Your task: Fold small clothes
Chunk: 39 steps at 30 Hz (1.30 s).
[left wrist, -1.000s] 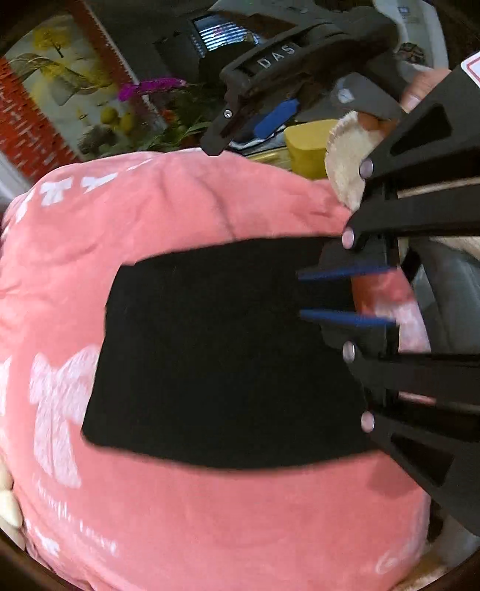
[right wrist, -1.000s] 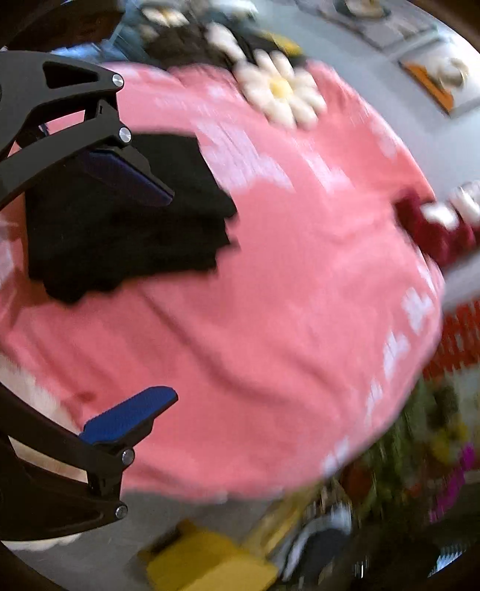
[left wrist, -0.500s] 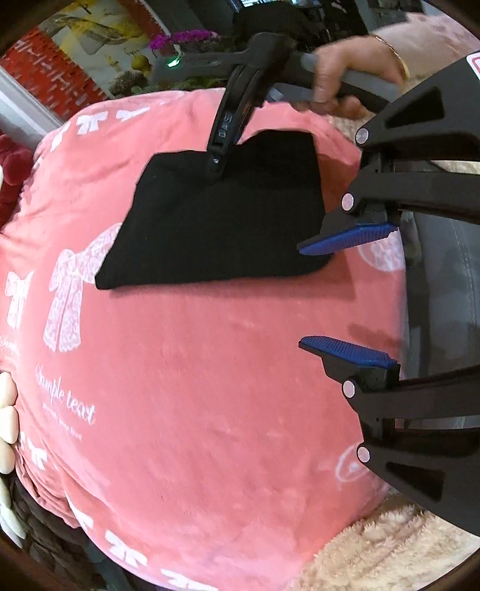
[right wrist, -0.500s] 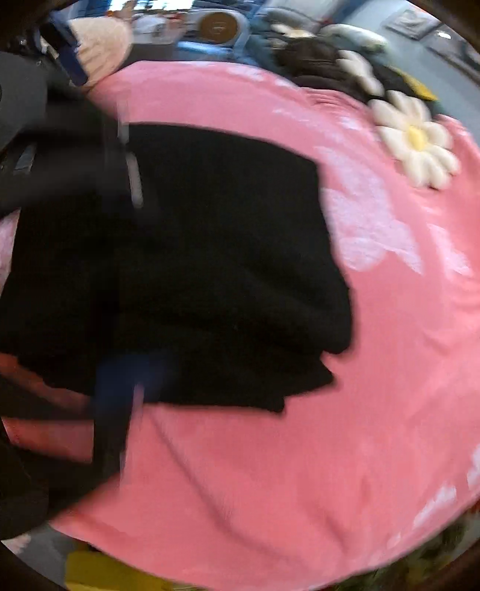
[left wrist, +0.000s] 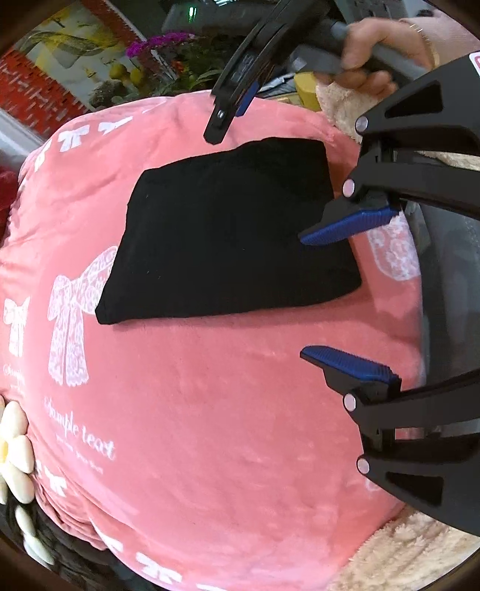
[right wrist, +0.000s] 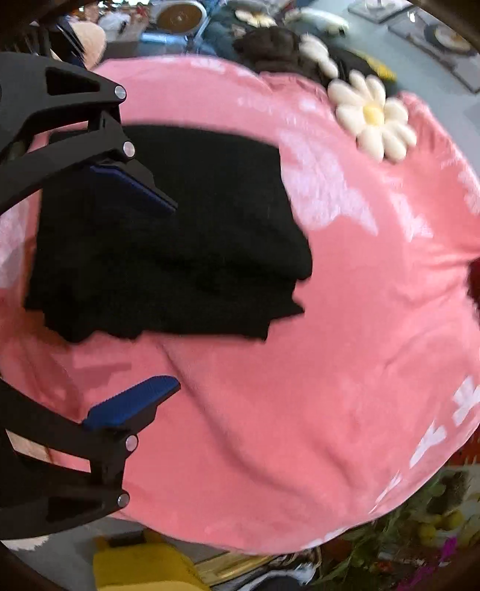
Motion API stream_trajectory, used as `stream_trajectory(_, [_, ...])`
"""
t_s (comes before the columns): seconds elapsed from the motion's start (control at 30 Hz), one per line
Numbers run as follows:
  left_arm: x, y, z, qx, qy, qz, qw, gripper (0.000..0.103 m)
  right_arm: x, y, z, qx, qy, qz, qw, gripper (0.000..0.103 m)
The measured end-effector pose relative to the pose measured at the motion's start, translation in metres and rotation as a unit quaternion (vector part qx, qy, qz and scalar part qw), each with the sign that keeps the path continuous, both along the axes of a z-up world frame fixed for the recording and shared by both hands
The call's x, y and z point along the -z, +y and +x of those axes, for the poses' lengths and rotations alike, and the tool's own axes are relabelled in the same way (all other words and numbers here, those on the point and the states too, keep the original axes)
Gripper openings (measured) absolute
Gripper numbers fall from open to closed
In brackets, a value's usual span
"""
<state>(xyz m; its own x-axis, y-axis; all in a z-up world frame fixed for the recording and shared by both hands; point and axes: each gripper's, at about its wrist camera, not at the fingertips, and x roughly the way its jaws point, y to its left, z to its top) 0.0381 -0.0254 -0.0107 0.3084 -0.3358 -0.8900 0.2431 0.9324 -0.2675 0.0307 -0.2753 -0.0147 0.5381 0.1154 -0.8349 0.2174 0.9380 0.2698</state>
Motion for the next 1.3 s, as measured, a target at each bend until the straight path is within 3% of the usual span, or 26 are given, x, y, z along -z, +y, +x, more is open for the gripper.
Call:
stream_trajectory(0.13, [0.005,-0.006,0.001,0.007,0.006,0.016,0.9998,0.057,0.02,0.024,0.004,-0.039,0.032,-0.008,0.999,0.085])
stream_trajectory(0.2, [0.008,-0.006,0.0,0.006,0.012,0.022,0.9997,0.057,0.034,0.031,0.01,-0.056,0.051,-0.004,0.997,0.048])
stream_trajectory(0.23, [0.01,-0.006,0.0,0.005,0.013,0.025,0.9996,0.057,0.037,0.036,0.012,-0.06,0.06,-0.008,0.996,0.017])
stream_trajectory(0.3, [0.01,-0.003,-0.001,0.002,0.013,0.029,0.9995,0.057,0.03,0.038,0.009,-0.058,0.049,-0.017,0.997,0.011])
stream_trajectory(0.37, [0.012,-0.002,-0.002,0.001,0.016,0.033,0.9993,0.057,0.018,0.034,0.0,-0.042,0.036,-0.033,0.998,0.01])
stream_trajectory(0.47, [0.014,-0.002,-0.003,0.003,0.016,0.037,0.9992,0.057,0.042,0.026,0.002,-0.032,0.089,-0.022,0.995,0.013])
stream_trajectory(0.53, [0.016,-0.004,-0.001,0.005,0.017,0.043,0.9989,0.057,0.042,0.028,0.001,-0.03,0.089,-0.029,0.995,0.018])
stream_trajectory(0.6, [0.017,-0.005,0.001,0.005,0.019,0.045,0.9988,0.058,0.023,0.027,-0.004,-0.023,0.054,-0.034,0.998,0.038])
stream_trajectory(0.63, [0.017,-0.003,0.004,0.002,0.021,0.038,0.9991,0.063,0.016,0.023,-0.008,-0.011,0.037,-0.031,0.999,0.068])
stream_trajectory(0.67, [0.017,-0.001,0.006,-0.002,0.023,0.03,0.9993,0.067,0.009,0.017,-0.012,0.001,0.016,-0.025,1.0,0.084])
stream_trajectory(0.73, [0.017,0.006,0.015,-0.018,0.029,-0.002,0.9994,0.068,0.003,0.003,-0.016,0.02,-0.002,-0.005,1.0,0.085])
stream_trajectory(0.87, [0.024,0.012,0.046,-0.049,0.057,-0.042,0.9963,0.069,0.018,-0.025,0.001,0.048,0.027,0.053,0.997,0.088])
stream_trajectory(1.03, [0.044,-0.002,0.083,-0.058,0.092,-0.06,0.9923,0.069,0.042,-0.032,0.023,0.045,0.056,0.087,0.994,0.09])
stream_trajectory(1.2, [0.063,-0.017,0.095,-0.059,0.127,-0.095,0.9855,0.07,0.066,-0.033,0.028,0.037,0.074,0.144,0.986,0.09])
stream_trajectory(1.23, [0.066,-0.018,0.096,-0.061,0.13,-0.105,0.9841,0.072,0.069,-0.032,0.029,0.033,0.068,0.155,0.985,0.082])
stream_trajectory(1.27, [0.067,-0.018,0.097,-0.061,0.129,-0.115,0.983,0.073,0.069,-0.031,0.03,0.028,0.062,0.163,0.984,0.066])
stream_trajectory(1.3, [0.065,-0.017,0.096,-0.058,0.127,-0.127,0.9821,0.066,0.069,-0.03,0.031,0.024,0.06,0.164,0.984,0.061])
